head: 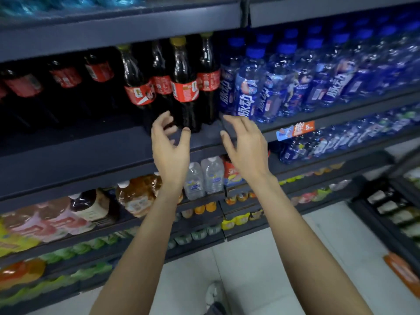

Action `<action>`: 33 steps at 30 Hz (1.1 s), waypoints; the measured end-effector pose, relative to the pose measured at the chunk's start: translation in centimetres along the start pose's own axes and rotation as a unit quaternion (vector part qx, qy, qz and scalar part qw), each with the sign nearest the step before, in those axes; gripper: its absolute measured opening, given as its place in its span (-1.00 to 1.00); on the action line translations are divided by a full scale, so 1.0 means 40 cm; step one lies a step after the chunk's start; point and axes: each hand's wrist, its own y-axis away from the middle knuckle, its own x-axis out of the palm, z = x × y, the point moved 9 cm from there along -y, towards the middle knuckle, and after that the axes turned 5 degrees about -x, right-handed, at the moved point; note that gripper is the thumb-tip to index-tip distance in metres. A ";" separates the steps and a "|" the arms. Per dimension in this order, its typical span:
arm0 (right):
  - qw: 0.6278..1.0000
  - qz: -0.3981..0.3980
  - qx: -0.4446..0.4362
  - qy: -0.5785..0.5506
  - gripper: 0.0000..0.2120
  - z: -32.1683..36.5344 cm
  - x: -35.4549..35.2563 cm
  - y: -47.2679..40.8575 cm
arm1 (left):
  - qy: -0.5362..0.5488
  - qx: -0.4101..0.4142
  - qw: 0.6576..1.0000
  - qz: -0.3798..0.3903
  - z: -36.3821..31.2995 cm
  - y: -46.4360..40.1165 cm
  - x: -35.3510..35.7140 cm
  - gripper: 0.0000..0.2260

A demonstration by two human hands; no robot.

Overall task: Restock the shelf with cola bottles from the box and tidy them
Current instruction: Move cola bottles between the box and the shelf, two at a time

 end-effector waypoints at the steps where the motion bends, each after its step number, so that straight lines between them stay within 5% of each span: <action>1: 0.999 -0.022 -0.018 0.023 -0.72 -0.008 -0.061 0.036 | 0.019 0.003 1.000 0.020 -0.016 0.050 0.027 -0.67; 7: 0.988 -0.106 -0.021 0.109 -0.82 -0.134 -0.426 0.374 | 0.083 0.144 0.975 0.147 -0.135 0.434 0.213 -0.89; 10: 0.989 -0.076 0.074 0.105 -0.83 -0.240 -0.578 0.602 | 0.063 0.187 0.936 0.291 -0.123 0.672 0.355 -0.88; 13: 0.966 -0.068 0.236 0.074 -0.78 -0.349 -0.732 0.857 | 0.023 0.133 0.893 0.429 -0.052 0.910 0.507 -0.88; 18: 0.864 -0.072 0.496 0.039 -0.69 -0.479 -0.948 1.275 | -0.116 -0.034 0.768 0.629 0.131 1.305 0.736 -0.84; 22: 0.761 -0.052 0.646 0.029 -0.58 -0.555 -1.064 1.570 | -0.214 -0.107 0.661 0.711 0.226 1.575 0.860 -0.80; 26: 0.669 -0.031 0.743 0.024 -0.59 -0.628 -1.171 1.821 | -0.291 -0.059 0.587 0.754 0.271 1.802 0.995 -0.76; 30: 0.617 0.051 0.784 0.046 -0.57 -0.716 -1.312 2.016 | -0.363 -0.001 0.527 0.769 0.294 2.004 1.146 -0.74; 33: 0.585 0.116 0.801 0.058 -0.58 -0.785 -1.445 2.144 | -0.381 0.017 0.514 0.768 0.283 2.143 1.264 -0.74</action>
